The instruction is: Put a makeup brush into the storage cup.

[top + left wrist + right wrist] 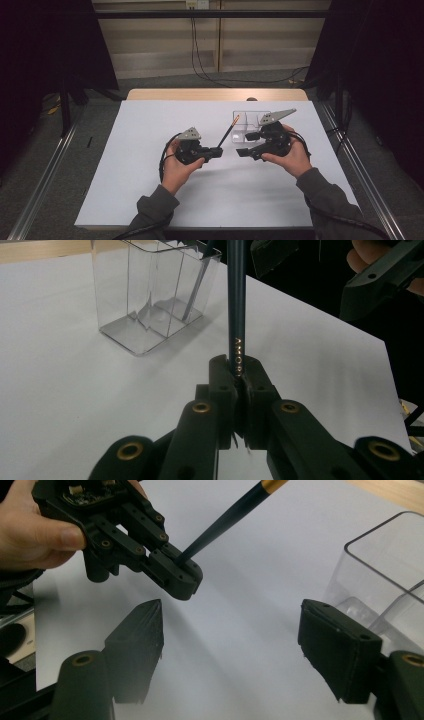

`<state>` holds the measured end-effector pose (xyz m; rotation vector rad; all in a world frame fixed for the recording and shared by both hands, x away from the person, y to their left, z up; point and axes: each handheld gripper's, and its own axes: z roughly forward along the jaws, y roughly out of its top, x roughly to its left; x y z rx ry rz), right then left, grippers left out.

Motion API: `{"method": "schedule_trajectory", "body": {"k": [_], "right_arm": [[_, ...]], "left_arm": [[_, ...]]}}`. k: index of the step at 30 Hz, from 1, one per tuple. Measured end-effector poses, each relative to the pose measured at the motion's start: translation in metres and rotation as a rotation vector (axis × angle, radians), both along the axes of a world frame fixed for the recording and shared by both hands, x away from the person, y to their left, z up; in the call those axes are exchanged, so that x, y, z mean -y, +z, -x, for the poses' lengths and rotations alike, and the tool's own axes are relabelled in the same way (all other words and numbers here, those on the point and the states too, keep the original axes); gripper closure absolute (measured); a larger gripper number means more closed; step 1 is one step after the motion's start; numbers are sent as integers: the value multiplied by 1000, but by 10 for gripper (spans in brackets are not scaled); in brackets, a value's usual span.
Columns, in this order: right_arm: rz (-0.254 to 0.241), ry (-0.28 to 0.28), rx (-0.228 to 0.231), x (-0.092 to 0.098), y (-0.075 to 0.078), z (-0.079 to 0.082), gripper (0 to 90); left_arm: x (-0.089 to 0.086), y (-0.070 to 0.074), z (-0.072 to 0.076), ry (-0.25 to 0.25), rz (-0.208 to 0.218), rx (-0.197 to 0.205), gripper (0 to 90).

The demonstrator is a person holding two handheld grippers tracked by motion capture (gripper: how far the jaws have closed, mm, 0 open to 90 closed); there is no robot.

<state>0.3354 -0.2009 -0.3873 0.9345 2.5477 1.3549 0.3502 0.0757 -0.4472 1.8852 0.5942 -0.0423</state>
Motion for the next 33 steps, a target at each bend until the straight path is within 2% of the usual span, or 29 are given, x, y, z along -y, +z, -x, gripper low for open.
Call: {"method": "schedule_trajectory", "body": {"k": [9, 15, 19, 23, 33], "right_arm": [[-25, -11, 8, 0, 2, 0, 287], [-61, -24, 21, 0, 5, 0, 350], [-68, -35, 42, -1, 8, 0, 412], [-98, -50, 40, -1, 9, -1, 461], [-108, -67, 40, -5, 9, -4, 536]], "left_arm": [[5, -1, 2, 1, 5, 14, 858], [7, -2, 3, -4, 14, 15, 858], [7, -2, 3, -1, 22, 11, 858], [9, -2, 4, 0, 18, 7, 858], [12, -2, 5, -20, 17, 13, 858]]}}
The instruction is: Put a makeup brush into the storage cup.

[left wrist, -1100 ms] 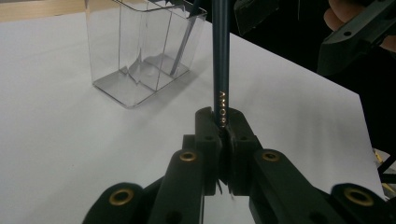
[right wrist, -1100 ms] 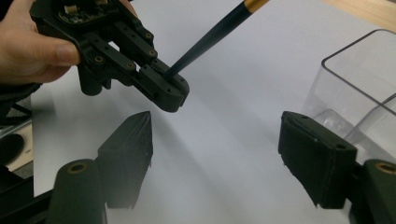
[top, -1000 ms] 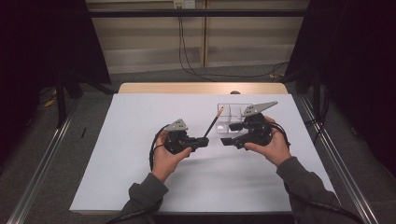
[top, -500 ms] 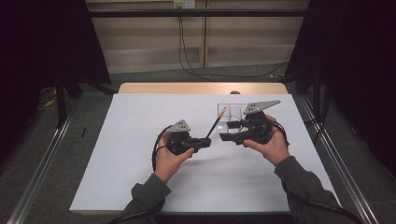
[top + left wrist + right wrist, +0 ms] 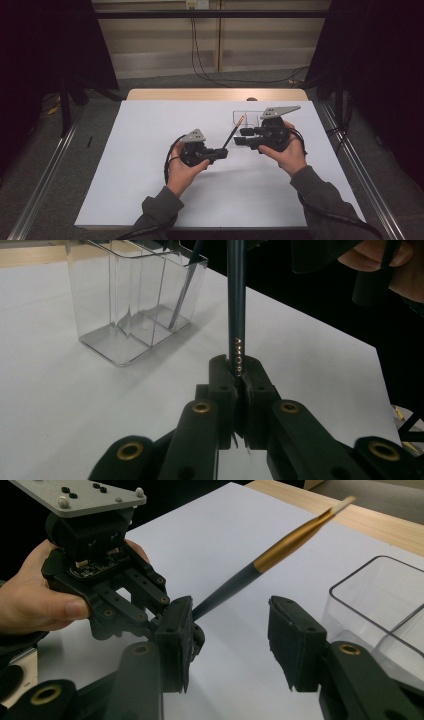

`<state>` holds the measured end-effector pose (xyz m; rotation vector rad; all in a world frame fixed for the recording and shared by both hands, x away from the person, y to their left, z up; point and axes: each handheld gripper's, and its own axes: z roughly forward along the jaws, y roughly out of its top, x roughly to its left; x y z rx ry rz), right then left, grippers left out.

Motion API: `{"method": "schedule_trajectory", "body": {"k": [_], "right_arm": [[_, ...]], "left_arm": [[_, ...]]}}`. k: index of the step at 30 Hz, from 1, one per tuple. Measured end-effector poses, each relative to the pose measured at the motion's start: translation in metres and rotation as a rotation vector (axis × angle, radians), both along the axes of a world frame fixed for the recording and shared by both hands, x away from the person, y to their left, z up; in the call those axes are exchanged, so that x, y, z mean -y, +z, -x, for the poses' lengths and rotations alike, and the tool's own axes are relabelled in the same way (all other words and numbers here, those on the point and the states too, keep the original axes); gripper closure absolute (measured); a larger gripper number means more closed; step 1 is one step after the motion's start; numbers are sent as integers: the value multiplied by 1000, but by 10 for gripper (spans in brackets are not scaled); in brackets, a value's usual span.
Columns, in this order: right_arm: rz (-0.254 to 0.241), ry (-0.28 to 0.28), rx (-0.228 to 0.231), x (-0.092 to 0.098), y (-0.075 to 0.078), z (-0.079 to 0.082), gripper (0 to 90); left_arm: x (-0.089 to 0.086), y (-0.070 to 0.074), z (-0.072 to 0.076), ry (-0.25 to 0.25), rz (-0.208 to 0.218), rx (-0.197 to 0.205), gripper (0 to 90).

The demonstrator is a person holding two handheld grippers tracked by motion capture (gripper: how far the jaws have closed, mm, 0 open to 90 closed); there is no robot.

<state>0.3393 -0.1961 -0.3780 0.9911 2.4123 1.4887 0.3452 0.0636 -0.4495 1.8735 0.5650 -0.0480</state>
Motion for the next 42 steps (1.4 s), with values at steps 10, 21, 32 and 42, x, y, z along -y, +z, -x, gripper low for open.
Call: {"method": "schedule_trajectory", "body": {"k": [10, 21, 32, 42], "right_arm": [[-12, -7, 6, -4, 2, -3, 623], [-33, -18, 0, -6, 5, -5, 709], [-76, 4, -32, -10, 7, -4, 798], [-98, 36, -45, -18, 9, -2, 837]], "left_arm": [[4, -3, 2, -10, 4, -12, 858], [10, -4, 5, -17, 16, -25, 858], [19, -8, 9, -29, 13, -29, 855], [24, -9, 11, -27, 21, -32, 850]]}}
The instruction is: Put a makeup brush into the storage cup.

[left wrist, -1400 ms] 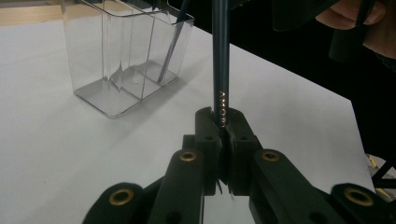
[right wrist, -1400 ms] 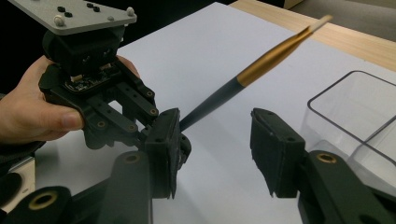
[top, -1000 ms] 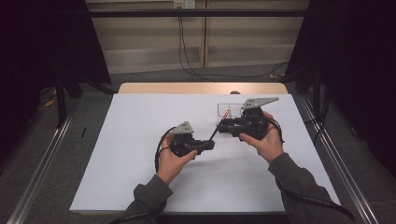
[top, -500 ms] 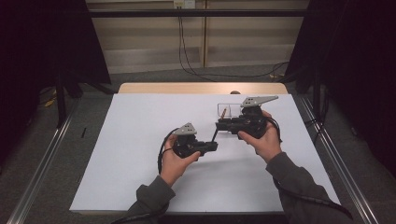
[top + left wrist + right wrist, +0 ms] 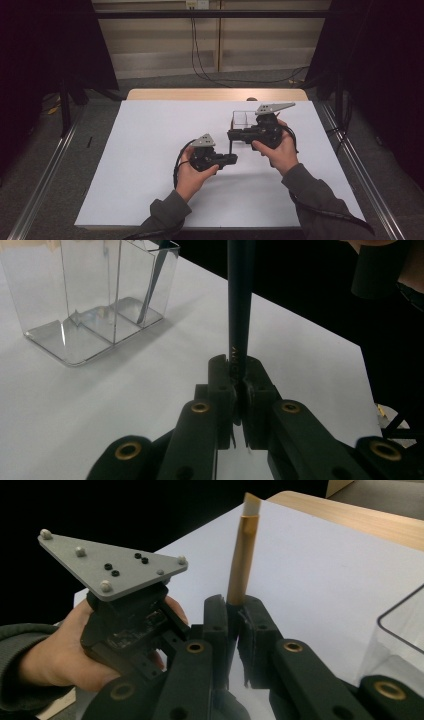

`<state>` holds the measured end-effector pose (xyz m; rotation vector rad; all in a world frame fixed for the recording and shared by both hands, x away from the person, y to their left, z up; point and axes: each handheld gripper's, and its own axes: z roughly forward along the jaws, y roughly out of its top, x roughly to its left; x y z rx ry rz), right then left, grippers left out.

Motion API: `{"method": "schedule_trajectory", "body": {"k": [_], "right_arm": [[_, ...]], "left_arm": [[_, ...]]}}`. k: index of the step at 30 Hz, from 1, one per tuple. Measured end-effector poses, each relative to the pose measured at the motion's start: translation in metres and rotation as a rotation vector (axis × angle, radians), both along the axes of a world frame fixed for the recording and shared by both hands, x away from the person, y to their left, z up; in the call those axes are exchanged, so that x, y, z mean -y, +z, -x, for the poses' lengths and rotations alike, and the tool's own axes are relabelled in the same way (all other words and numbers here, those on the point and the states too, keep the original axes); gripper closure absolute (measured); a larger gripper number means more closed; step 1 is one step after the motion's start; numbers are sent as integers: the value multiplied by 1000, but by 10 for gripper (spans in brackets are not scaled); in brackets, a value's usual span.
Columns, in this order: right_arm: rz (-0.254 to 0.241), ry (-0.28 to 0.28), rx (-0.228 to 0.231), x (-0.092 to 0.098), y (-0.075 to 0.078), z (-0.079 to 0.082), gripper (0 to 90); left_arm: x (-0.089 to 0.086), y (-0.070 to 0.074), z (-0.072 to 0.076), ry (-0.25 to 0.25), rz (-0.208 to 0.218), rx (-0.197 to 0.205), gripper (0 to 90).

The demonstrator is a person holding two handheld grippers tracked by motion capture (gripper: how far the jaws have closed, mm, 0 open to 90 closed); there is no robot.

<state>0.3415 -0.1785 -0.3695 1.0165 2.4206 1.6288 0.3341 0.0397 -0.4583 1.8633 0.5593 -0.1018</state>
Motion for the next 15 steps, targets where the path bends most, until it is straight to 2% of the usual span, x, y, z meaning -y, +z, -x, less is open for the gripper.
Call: {"method": "schedule_trajectory", "body": {"k": [12, 15], "right_arm": [[-21, -4, -4, -3, -3, 0, 841], [-28, -11, -2, -1, -4, 0, 841]], "left_arm": [[-1, -2, -1, 1, 4, -1, 843], [-1, -1, -1, -4, 9, 8, 812]]}}
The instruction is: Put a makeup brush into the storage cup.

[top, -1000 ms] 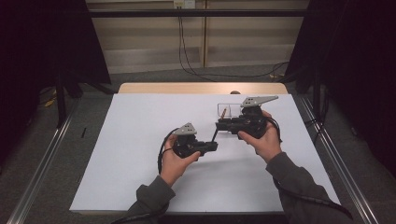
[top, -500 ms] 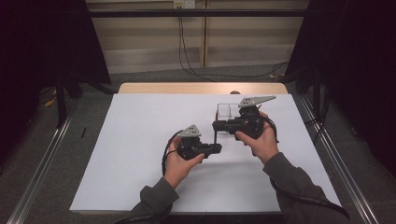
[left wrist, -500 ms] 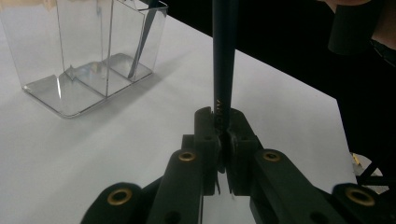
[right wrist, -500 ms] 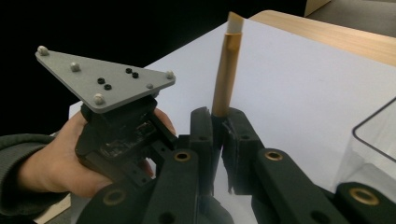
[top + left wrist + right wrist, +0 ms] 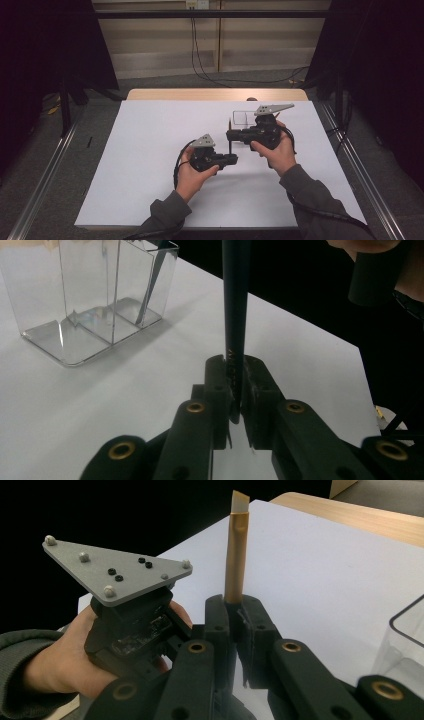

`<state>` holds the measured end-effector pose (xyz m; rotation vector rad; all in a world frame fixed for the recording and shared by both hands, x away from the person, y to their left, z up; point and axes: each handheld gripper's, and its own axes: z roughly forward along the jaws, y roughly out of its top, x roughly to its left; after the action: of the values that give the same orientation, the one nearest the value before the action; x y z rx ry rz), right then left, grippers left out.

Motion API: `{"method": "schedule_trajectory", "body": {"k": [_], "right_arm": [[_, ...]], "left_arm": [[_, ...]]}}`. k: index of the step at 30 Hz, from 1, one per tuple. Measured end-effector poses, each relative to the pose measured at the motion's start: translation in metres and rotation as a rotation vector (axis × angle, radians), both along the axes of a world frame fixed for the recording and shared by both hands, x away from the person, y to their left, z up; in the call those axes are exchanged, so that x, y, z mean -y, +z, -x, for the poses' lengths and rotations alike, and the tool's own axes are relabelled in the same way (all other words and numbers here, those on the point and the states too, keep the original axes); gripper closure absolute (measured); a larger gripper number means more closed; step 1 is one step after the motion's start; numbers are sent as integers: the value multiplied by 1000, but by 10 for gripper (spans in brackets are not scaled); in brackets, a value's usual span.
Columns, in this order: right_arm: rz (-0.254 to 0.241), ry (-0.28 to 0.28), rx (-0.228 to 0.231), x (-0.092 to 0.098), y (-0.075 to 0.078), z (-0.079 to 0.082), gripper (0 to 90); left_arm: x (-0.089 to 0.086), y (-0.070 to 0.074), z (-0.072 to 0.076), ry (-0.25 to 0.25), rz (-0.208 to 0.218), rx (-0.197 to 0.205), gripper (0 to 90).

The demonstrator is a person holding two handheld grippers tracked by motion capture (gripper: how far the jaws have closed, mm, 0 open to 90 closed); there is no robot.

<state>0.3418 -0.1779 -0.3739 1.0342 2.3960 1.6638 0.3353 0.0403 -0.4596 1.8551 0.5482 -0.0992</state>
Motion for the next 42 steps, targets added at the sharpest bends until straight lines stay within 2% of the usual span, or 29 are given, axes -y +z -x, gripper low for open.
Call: {"method": "schedule_trajectory", "body": {"k": [1, 5, 11, 12, 14, 15, 16, 19, 22, 26, 27, 30, 32, 42], "right_arm": [[0, -4, -1, 1, 0, 0, 841], [5, -17, 5, 3, -1, 0, 841], [-1, -30, 11, 6, 0, -1, 841], [1, -31, 16, 6, 1, -1, 841], [1, -32, 23, 6, 2, 0, 841], [2, -34, 26, 7, 2, 0, 841], [1, -35, 27, 7, 2, 0, 841], [4, -38, 29, 10, 2, 1, 841], [6, -46, 32, 13, 1, 2, 842], [-6, -64, 41, 17, 1, 3, 842], [-12, -66, 42, 17, 0, 3, 841], [-22, -66, 44, 17, 0, 3, 841], [-24, -69, 50, 16, 0, 3, 841], [-34, -88, 66, 11, 2, 3, 841]], "left_arm": [[0, 0, 0, 0, 13, -8, 793], [-1, 2, -2, 7, 21, 0, 714], [-2, 3, -3, 3, 12, -10, 586], [-2, 4, -3, 15, 8, -16, 561], [-3, 4, -5, 12, 2, -3, 524], [-3, 4, -5, 25, 12, -8, 502], [-3, 5, -5, 35, 6, -5, 456], [-5, 6, -6, 45, 7, -6, 423], [-6, 7, -6, 62, -8, 10, 322], [-8, 9, -6, 77, -33, 22, 237], [-9, 9, -6, 78, -21, 22, 225], [-8, 10, -5, 84, -31, 34, 200], [-6, 9, -4, 76, -27, 27, 197], [0, 10, -1, 38, -12, 45, 202]]}}
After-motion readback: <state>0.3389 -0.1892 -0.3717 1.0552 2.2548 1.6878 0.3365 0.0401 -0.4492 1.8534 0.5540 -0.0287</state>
